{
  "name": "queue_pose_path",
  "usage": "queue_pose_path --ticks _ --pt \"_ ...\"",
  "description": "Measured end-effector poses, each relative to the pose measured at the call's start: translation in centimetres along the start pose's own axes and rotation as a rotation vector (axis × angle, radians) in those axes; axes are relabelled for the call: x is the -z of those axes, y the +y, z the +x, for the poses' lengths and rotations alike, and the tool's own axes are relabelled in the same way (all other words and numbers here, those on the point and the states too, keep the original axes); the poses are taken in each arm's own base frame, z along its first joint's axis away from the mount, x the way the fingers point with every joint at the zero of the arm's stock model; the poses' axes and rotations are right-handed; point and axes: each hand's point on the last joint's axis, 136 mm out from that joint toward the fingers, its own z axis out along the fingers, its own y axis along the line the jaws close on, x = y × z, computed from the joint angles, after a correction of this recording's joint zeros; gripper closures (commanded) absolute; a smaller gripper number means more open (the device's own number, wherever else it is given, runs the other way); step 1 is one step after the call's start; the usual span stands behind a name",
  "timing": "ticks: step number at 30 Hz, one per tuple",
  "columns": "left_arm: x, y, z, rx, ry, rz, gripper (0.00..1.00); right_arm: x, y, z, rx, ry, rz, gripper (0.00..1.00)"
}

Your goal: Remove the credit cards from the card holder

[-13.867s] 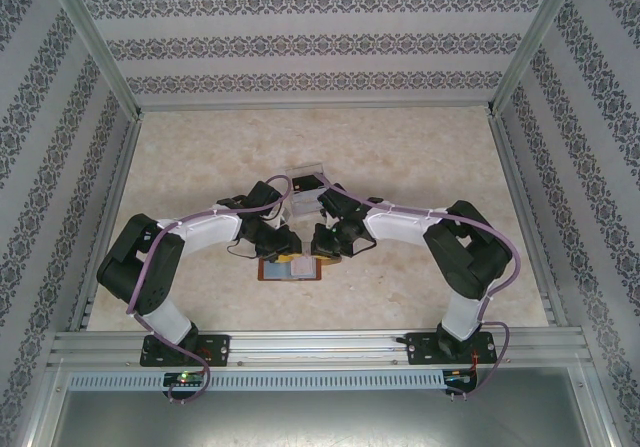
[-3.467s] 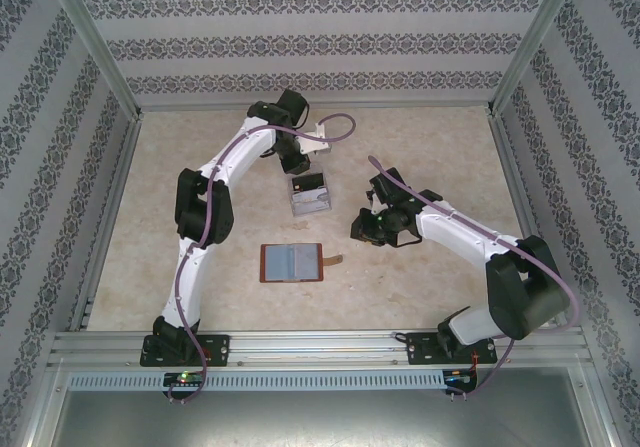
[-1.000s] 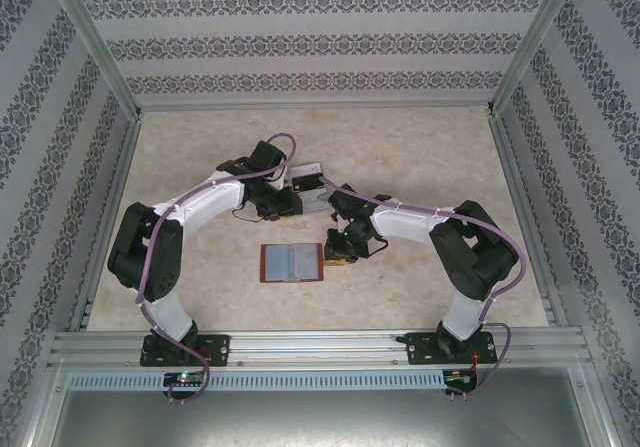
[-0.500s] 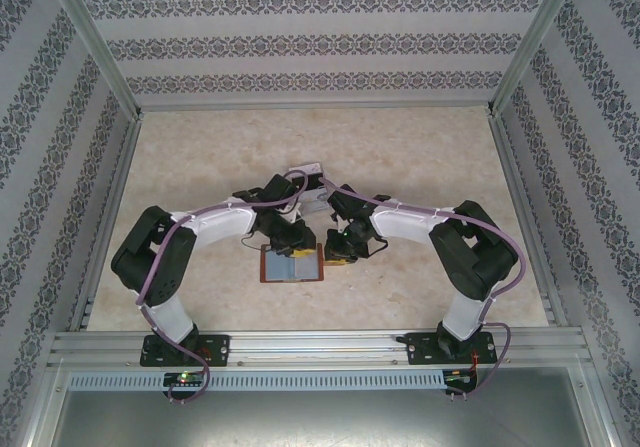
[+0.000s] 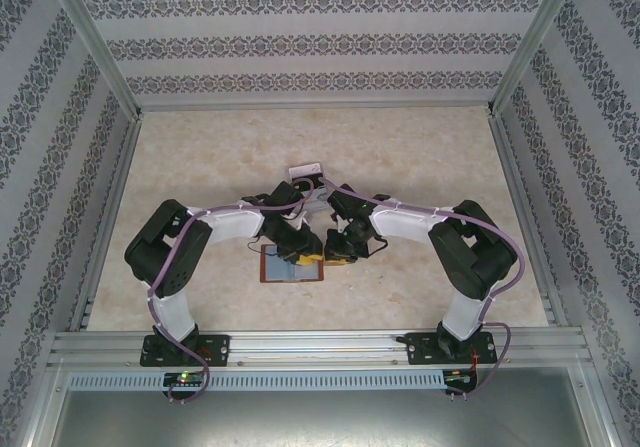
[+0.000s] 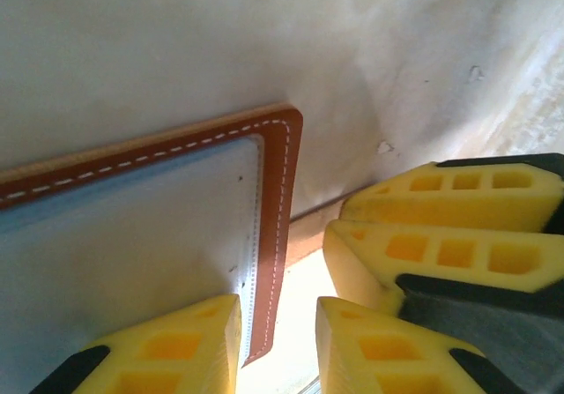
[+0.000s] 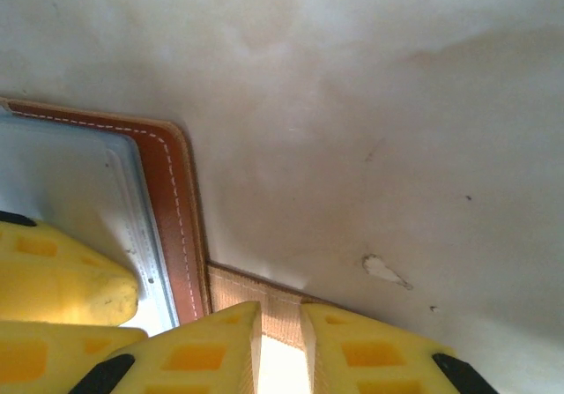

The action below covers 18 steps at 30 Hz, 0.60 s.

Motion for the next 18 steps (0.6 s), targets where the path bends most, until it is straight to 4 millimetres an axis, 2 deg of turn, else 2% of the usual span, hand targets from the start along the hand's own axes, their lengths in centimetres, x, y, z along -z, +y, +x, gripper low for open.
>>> queue_pose_path --ticks 6,18 --pt "0.0 0.3 0.1 -0.025 0.003 -0.021 0.71 0.0 0.0 0.0 -0.001 0.001 0.001 0.78" --pt "1.2 1.9 0.4 -0.116 -0.019 -0.274 0.67 -0.1 0.0 0.0 -0.004 0.009 0.004 0.78"
